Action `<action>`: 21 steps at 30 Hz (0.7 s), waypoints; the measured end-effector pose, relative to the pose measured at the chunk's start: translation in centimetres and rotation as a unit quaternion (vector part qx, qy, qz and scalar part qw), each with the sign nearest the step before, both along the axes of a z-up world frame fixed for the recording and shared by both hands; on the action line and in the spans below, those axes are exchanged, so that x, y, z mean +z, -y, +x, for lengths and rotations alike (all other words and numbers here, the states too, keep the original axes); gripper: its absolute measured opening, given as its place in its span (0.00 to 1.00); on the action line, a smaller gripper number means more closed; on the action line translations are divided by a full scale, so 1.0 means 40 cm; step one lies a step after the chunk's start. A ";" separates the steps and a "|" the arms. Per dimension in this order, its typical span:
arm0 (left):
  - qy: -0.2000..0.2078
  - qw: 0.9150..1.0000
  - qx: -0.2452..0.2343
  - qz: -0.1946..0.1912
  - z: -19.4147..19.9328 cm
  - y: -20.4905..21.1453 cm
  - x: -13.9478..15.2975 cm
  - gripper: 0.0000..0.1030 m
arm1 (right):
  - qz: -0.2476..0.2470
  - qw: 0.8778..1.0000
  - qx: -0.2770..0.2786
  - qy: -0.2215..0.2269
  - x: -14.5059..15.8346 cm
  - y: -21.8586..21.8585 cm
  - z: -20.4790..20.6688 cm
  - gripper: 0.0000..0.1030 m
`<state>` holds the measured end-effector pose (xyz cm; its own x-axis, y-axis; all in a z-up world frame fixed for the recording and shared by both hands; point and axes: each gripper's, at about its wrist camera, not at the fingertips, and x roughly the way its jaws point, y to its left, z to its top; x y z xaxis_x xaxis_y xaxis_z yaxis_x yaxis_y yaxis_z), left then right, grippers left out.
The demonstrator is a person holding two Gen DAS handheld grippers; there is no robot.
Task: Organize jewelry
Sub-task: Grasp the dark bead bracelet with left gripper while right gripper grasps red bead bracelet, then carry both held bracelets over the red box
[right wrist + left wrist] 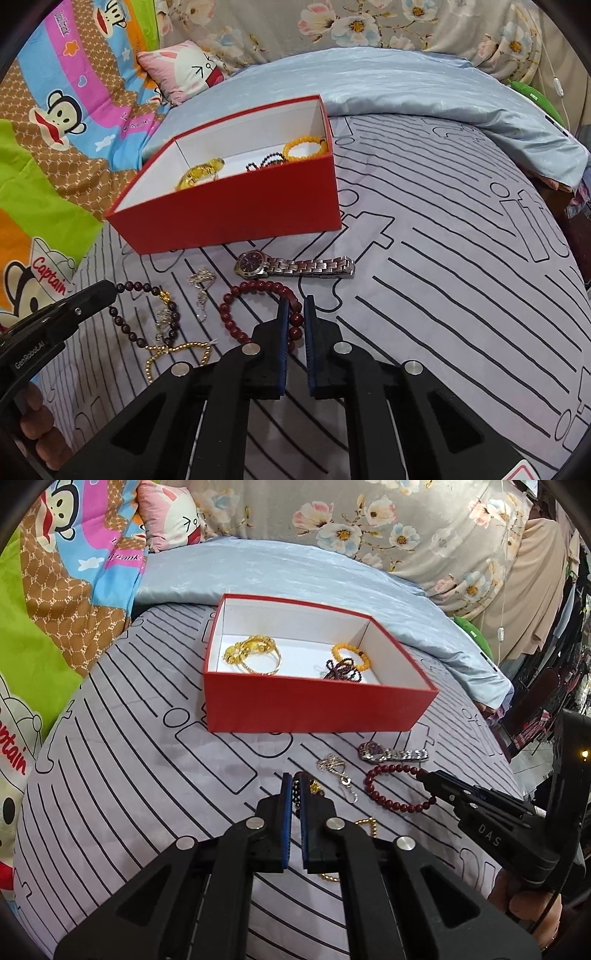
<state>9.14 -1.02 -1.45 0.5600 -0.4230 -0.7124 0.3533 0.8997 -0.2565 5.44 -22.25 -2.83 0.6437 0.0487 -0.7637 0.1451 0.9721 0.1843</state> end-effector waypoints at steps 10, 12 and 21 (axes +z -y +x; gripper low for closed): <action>0.028 0.999 -0.016 -0.024 -0.040 0.001 0.094 0.03 | 0.014 0.999 0.006 0.037 0.088 -0.014 -0.075 0.07; 0.031 0.999 -0.018 -0.027 -0.048 0.002 0.111 0.03 | 0.014 0.999 0.008 0.043 0.105 -0.017 -0.089 0.07; 0.047 0.998 -0.024 -0.018 -0.063 0.014 0.175 0.03 | 0.009 0.997 0.017 0.074 0.195 -0.022 -0.120 0.07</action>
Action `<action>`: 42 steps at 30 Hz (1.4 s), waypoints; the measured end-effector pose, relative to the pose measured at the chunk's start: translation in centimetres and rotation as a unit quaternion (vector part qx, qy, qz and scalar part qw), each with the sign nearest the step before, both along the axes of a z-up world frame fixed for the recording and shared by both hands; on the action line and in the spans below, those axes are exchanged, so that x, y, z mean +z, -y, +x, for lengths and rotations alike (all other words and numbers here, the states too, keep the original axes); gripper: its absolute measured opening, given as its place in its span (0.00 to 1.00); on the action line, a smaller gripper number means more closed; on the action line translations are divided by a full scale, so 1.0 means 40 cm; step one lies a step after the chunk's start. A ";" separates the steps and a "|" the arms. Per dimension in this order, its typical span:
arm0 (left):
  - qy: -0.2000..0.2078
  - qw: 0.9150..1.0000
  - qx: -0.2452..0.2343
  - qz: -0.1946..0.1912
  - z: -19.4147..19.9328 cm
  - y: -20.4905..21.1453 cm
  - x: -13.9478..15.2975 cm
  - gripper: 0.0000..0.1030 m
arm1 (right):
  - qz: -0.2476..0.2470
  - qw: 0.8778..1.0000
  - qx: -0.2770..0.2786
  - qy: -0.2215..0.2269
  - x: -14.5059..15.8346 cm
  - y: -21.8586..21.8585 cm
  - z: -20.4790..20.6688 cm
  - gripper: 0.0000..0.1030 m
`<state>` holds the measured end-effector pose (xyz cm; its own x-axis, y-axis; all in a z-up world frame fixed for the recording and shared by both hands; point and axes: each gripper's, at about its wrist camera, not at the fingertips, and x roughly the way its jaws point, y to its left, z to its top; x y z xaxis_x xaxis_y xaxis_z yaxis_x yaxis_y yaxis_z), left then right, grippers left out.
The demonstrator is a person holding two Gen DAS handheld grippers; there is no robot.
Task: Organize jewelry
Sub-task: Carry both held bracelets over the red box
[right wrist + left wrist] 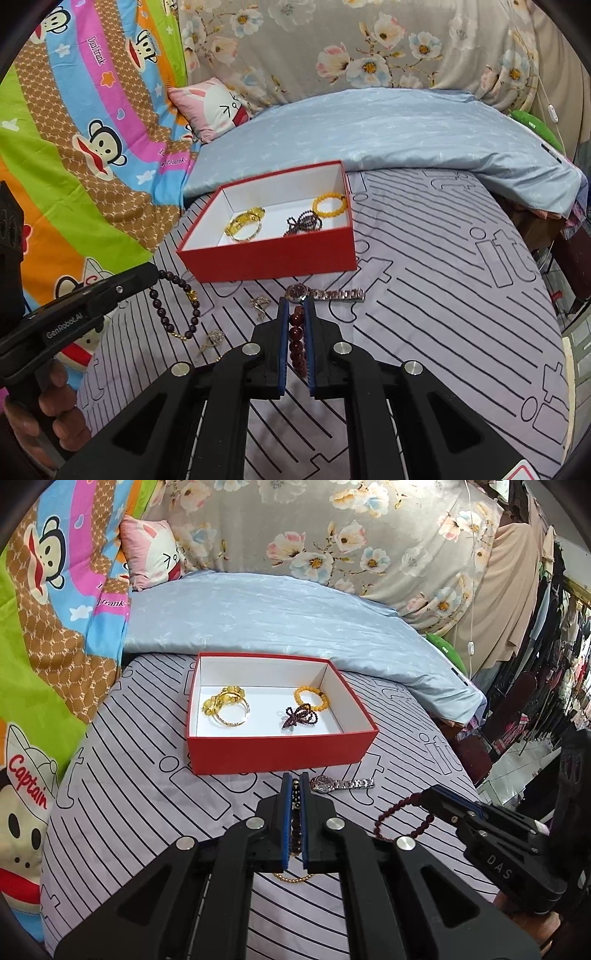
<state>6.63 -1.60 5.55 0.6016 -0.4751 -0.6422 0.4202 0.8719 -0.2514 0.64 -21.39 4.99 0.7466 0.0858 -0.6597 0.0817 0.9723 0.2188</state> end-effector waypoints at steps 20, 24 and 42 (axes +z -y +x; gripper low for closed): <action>0.057 0.998 -0.003 0.002 0.150 0.069 0.152 0.03 | -0.023 0.997 0.028 0.061 0.158 -0.006 0.189 0.07; 0.053 0.999 -0.006 0.000 0.206 0.091 0.150 0.03 | -0.009 0.998 0.036 0.053 0.146 -0.011 0.258 0.07; 0.000 1.000 -0.004 0.003 0.375 0.145 0.033 0.03 | 0.000 0.999 0.046 -0.003 0.010 -0.015 0.426 0.07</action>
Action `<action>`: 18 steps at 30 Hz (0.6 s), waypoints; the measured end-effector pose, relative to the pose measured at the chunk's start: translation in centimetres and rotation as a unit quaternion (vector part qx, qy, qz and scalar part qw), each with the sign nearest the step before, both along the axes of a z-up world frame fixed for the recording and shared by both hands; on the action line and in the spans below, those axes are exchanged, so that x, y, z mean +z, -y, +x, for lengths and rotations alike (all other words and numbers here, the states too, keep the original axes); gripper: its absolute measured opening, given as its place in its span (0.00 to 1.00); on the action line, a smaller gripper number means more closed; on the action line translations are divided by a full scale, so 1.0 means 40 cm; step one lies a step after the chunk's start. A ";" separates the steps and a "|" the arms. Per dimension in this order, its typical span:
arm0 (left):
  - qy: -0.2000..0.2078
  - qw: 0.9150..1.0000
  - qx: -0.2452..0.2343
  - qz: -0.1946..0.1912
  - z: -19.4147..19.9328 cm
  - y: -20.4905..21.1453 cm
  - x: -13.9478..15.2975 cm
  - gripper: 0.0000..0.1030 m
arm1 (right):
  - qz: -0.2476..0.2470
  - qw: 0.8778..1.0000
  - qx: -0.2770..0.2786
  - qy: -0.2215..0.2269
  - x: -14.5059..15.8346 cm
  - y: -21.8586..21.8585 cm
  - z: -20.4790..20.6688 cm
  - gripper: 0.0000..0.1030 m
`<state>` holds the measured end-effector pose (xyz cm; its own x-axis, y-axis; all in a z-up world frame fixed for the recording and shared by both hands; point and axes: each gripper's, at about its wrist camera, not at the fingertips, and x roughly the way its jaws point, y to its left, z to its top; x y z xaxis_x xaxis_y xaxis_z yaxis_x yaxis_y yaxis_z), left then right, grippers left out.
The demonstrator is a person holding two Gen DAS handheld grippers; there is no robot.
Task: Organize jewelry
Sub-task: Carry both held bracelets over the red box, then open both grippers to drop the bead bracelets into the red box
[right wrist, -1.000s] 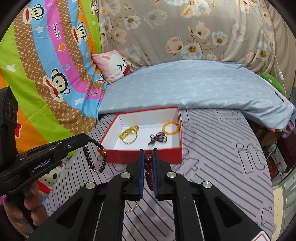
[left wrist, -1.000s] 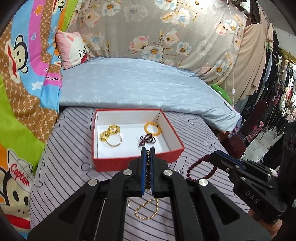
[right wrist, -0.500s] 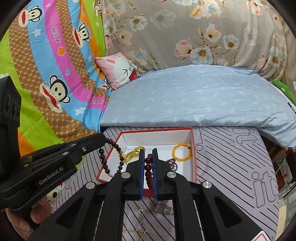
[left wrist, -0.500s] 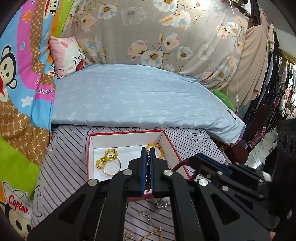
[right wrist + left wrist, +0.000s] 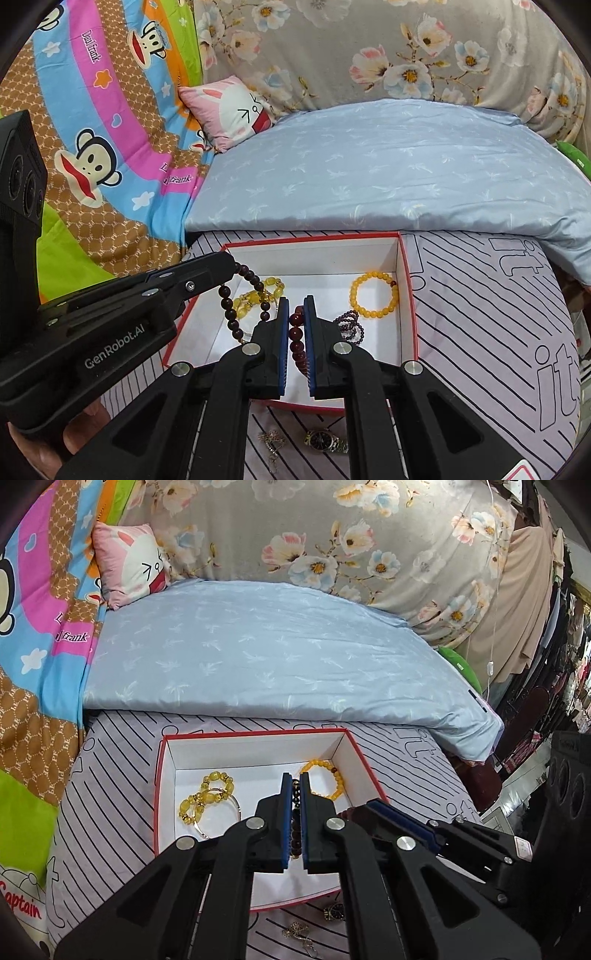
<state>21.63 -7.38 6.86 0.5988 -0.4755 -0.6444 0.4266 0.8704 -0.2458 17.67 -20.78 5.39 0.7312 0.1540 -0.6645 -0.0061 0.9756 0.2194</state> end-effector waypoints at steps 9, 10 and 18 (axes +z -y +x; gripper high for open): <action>-0.033 0.999 0.005 0.009 0.040 -0.001 -0.064 0.03 | -0.003 1.000 -0.002 -0.028 -0.061 0.010 0.029 0.07; -0.036 0.999 0.003 0.011 0.043 0.001 -0.071 0.03 | -0.006 1.000 -0.002 -0.029 -0.064 0.010 0.029 0.07; -0.023 0.998 0.035 0.041 0.033 -0.011 -0.088 0.30 | -0.031 0.999 -0.024 -0.014 -0.048 0.007 -0.009 0.36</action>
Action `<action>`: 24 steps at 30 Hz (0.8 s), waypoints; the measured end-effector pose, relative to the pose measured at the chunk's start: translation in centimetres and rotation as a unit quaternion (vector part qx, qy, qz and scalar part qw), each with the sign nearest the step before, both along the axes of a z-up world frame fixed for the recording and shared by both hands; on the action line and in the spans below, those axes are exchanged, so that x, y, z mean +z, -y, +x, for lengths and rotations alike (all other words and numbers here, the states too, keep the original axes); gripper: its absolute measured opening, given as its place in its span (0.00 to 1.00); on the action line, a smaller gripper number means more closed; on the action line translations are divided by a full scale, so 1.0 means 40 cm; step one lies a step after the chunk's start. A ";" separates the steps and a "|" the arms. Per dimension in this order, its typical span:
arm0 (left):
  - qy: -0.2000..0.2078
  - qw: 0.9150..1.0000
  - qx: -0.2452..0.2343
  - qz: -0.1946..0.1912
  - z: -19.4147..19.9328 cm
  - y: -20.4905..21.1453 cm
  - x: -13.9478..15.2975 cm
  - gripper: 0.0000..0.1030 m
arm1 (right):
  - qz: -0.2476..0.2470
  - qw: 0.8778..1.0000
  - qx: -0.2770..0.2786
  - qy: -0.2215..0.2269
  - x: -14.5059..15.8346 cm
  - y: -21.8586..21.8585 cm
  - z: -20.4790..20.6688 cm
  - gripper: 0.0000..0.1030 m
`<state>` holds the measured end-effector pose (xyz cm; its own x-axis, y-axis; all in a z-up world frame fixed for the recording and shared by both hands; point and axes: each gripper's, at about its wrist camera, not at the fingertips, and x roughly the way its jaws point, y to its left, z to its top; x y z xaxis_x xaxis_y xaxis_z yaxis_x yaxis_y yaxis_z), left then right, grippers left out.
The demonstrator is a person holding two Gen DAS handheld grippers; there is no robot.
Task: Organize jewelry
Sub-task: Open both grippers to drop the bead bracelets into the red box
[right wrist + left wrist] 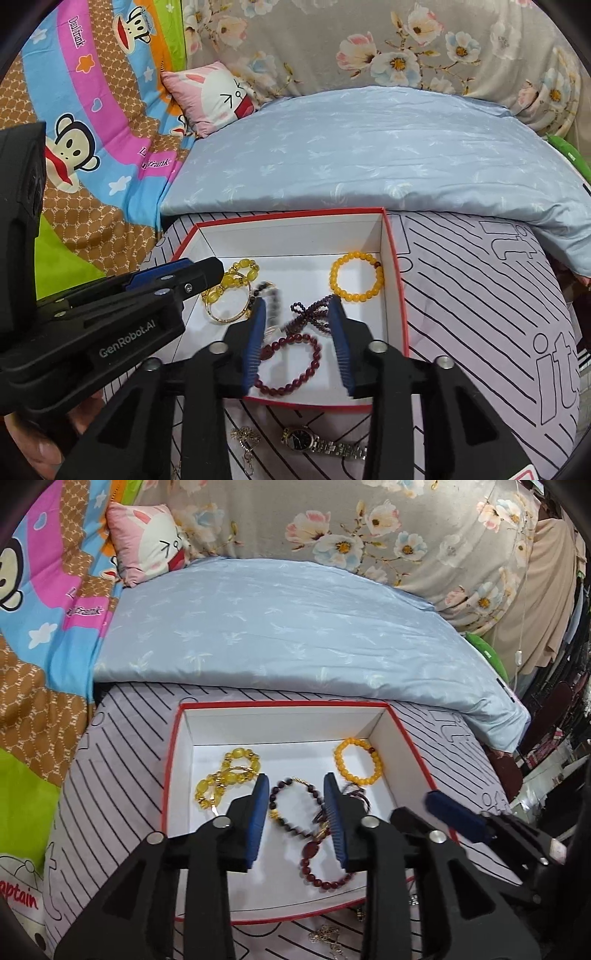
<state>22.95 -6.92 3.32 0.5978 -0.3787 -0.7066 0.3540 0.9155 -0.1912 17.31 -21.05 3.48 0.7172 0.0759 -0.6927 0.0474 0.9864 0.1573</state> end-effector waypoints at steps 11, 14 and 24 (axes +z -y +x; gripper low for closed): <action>0.006 0.998 0.045 0.052 -0.061 -0.051 -0.020 0.32 | -0.001 1.000 -0.020 -0.002 0.003 0.008 -0.080 0.42; 0.005 0.997 0.052 0.061 -0.084 -0.067 -0.025 0.35 | 0.004 1.000 -0.026 -0.003 0.001 0.017 -0.104 0.42; -0.008 0.996 0.065 0.065 -0.168 -0.112 -0.059 0.40 | 0.009 0.999 -0.037 -0.010 -0.011 0.017 -0.188 0.42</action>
<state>16.22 -2.43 0.96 0.6250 -0.2037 -0.7536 0.2281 0.9709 -0.0733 9.81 -21.73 3.05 0.7080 0.0352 -0.7054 0.1234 0.9772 0.1726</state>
